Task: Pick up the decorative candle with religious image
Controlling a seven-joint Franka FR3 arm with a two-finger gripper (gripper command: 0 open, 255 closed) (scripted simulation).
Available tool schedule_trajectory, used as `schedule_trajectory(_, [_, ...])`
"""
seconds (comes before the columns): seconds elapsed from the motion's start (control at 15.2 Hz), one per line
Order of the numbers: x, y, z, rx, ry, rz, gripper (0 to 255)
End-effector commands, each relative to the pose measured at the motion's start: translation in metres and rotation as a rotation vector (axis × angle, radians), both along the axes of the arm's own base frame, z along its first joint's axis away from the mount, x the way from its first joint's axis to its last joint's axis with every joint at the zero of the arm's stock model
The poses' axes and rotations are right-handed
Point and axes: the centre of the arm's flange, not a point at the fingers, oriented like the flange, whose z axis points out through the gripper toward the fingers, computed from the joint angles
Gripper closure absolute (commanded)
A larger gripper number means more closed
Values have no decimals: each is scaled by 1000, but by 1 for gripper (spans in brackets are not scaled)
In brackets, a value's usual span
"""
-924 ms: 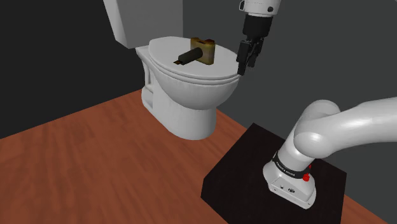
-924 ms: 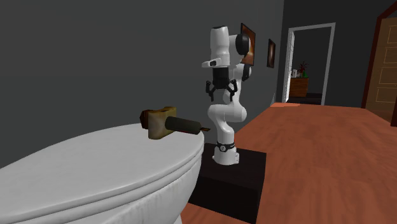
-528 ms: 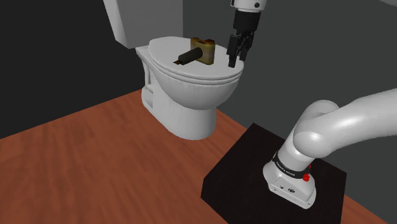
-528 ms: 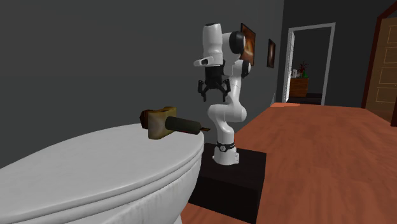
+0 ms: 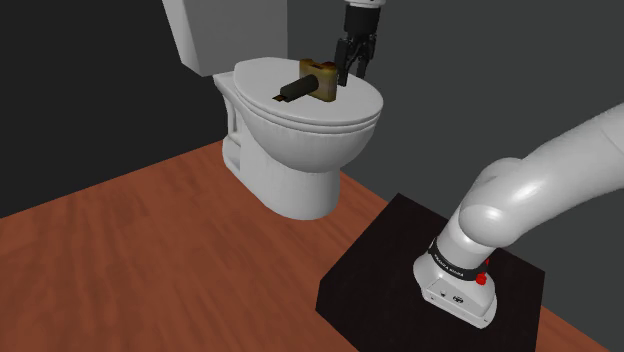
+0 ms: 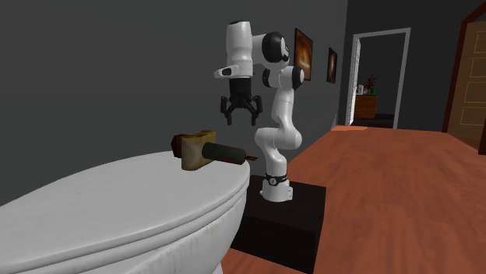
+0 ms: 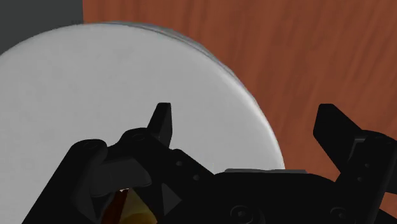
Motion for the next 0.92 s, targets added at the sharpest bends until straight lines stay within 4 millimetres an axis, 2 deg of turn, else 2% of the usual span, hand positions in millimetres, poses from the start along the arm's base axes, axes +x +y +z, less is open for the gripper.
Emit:
schedule_trajectory(0.0, [25, -12, 1, -5, -6, -7, 0])
schedule_trajectory(0.53, [114, -59, 11, -21, -28, -37, 0])
schedule_trajectory(0.59, [118, -62, 12, -22, -29, -38, 0])
schedule_trajectory(0.86, [118, -62, -10, -22, -29, -38, 0])
